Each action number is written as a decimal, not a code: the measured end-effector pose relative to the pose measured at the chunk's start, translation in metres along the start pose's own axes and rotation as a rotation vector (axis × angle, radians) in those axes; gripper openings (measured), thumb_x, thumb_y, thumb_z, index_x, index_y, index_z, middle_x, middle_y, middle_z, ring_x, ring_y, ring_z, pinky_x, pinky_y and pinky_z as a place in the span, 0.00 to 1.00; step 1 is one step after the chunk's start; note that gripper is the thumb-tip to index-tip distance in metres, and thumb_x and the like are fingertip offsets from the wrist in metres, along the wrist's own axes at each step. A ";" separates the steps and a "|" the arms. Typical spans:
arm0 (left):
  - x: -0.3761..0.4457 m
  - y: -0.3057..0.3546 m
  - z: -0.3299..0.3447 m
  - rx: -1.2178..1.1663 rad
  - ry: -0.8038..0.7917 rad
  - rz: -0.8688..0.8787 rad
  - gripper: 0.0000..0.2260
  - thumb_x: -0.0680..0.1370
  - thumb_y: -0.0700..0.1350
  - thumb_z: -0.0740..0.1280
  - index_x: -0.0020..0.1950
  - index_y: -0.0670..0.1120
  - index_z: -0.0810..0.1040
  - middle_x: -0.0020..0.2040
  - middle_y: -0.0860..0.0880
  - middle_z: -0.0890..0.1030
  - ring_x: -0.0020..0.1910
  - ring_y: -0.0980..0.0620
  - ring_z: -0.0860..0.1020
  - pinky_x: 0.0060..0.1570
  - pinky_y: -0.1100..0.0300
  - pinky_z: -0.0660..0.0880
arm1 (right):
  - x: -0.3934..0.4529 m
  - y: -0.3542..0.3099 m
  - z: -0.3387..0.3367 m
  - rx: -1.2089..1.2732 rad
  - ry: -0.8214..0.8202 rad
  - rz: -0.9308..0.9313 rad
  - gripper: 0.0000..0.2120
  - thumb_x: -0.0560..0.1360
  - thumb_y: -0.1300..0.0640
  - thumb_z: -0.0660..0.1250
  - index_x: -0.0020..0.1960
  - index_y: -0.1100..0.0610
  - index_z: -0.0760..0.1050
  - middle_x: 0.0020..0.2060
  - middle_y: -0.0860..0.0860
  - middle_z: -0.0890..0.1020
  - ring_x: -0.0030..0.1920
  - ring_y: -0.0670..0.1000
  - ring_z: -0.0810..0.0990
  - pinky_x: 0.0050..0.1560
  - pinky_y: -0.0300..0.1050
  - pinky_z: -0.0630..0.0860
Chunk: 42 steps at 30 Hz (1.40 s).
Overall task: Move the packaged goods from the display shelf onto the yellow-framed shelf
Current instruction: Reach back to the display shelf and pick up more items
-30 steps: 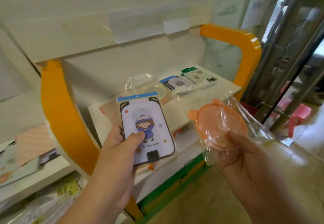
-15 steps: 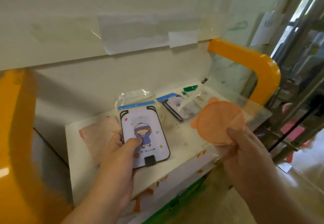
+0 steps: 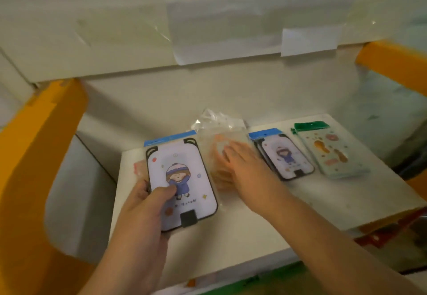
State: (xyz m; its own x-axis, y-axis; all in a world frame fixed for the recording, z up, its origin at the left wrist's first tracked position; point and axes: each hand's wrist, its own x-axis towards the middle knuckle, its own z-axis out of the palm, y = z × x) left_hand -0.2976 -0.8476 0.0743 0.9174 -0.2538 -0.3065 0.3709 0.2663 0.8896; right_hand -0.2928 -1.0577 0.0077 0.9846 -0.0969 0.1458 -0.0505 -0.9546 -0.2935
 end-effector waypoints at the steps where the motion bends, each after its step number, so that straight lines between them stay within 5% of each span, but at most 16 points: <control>1: 0.000 -0.001 0.002 -0.006 0.031 0.007 0.15 0.79 0.36 0.62 0.62 0.46 0.80 0.52 0.42 0.86 0.49 0.40 0.85 0.34 0.51 0.82 | 0.003 0.002 0.003 -0.056 -0.046 -0.061 0.29 0.73 0.64 0.66 0.73 0.55 0.64 0.75 0.54 0.64 0.76 0.56 0.60 0.75 0.52 0.60; 5: 0.000 -0.006 0.013 -0.004 0.124 0.019 0.16 0.78 0.36 0.62 0.63 0.47 0.80 0.53 0.42 0.86 0.51 0.38 0.84 0.44 0.46 0.80 | 0.004 0.016 0.000 -0.070 -0.136 -0.154 0.32 0.78 0.39 0.58 0.75 0.56 0.62 0.77 0.55 0.62 0.78 0.56 0.57 0.77 0.55 0.56; 7: 0.000 -0.010 0.020 0.005 0.150 0.036 0.15 0.78 0.36 0.62 0.62 0.48 0.80 0.52 0.45 0.87 0.47 0.43 0.86 0.43 0.49 0.81 | 0.004 0.021 0.001 -0.052 -0.128 -0.196 0.34 0.76 0.34 0.53 0.74 0.56 0.63 0.76 0.55 0.63 0.77 0.57 0.58 0.76 0.57 0.57; 13: 0.002 -0.016 0.041 0.018 0.169 0.082 0.18 0.79 0.36 0.61 0.65 0.51 0.79 0.51 0.48 0.87 0.43 0.49 0.86 0.33 0.56 0.81 | 0.005 0.028 -0.008 -0.005 -0.182 -0.260 0.41 0.70 0.33 0.46 0.75 0.56 0.62 0.75 0.56 0.63 0.77 0.57 0.57 0.75 0.60 0.57; 16: 0.007 -0.019 0.049 0.006 0.172 0.086 0.19 0.78 0.36 0.61 0.66 0.50 0.78 0.53 0.46 0.87 0.45 0.48 0.86 0.30 0.57 0.80 | 0.004 0.034 -0.024 0.139 -0.133 -0.253 0.34 0.73 0.36 0.52 0.73 0.52 0.63 0.73 0.50 0.65 0.73 0.52 0.64 0.72 0.54 0.65; 20: 0.017 -0.024 0.070 0.088 0.147 0.111 0.17 0.78 0.34 0.60 0.57 0.50 0.82 0.55 0.44 0.86 0.49 0.44 0.85 0.36 0.52 0.82 | -0.013 0.064 -0.050 0.240 0.025 -0.157 0.25 0.77 0.44 0.61 0.73 0.47 0.65 0.71 0.42 0.68 0.68 0.45 0.68 0.70 0.43 0.65; 22: 0.024 -0.029 0.088 0.127 0.117 0.099 0.17 0.78 0.32 0.59 0.53 0.49 0.84 0.53 0.41 0.86 0.51 0.41 0.85 0.48 0.41 0.82 | -0.025 0.090 -0.065 0.241 0.077 -0.094 0.22 0.78 0.45 0.62 0.70 0.47 0.68 0.67 0.43 0.72 0.65 0.45 0.70 0.68 0.43 0.67; 26: 0.050 -0.048 0.127 0.198 0.068 0.027 0.18 0.75 0.33 0.62 0.63 0.44 0.77 0.56 0.41 0.85 0.55 0.38 0.83 0.59 0.34 0.76 | -0.051 0.146 -0.092 0.188 0.076 0.104 0.24 0.79 0.44 0.63 0.73 0.47 0.65 0.69 0.43 0.71 0.66 0.46 0.70 0.63 0.36 0.63; 34: 0.084 -0.098 0.203 0.496 -0.111 -0.054 0.20 0.73 0.41 0.66 0.64 0.52 0.76 0.58 0.47 0.84 0.56 0.44 0.83 0.58 0.41 0.79 | -0.102 0.205 -0.119 0.224 0.091 0.260 0.26 0.78 0.42 0.64 0.73 0.45 0.64 0.70 0.41 0.69 0.69 0.43 0.69 0.64 0.47 0.76; 39: 0.086 -0.109 0.220 0.647 -0.004 0.011 0.14 0.76 0.34 0.60 0.52 0.52 0.76 0.52 0.49 0.82 0.50 0.50 0.81 0.49 0.54 0.79 | -0.117 0.219 -0.121 0.222 0.077 0.263 0.22 0.77 0.42 0.64 0.70 0.44 0.66 0.67 0.40 0.71 0.67 0.42 0.70 0.59 0.41 0.79; 42: 0.080 -0.107 0.221 0.761 0.058 0.055 0.17 0.75 0.33 0.60 0.55 0.53 0.72 0.55 0.50 0.79 0.52 0.51 0.79 0.45 0.54 0.80 | -0.118 0.222 -0.123 0.233 0.077 0.242 0.22 0.78 0.42 0.64 0.70 0.44 0.67 0.67 0.40 0.71 0.66 0.41 0.70 0.58 0.39 0.79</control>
State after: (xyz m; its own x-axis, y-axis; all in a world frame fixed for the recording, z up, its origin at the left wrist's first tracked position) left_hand -0.2955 -1.1023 0.0296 0.9454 -0.2041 -0.2541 0.1426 -0.4422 0.8855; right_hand -0.4412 -1.2924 0.0416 0.9326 -0.3424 0.1141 -0.2328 -0.8122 -0.5349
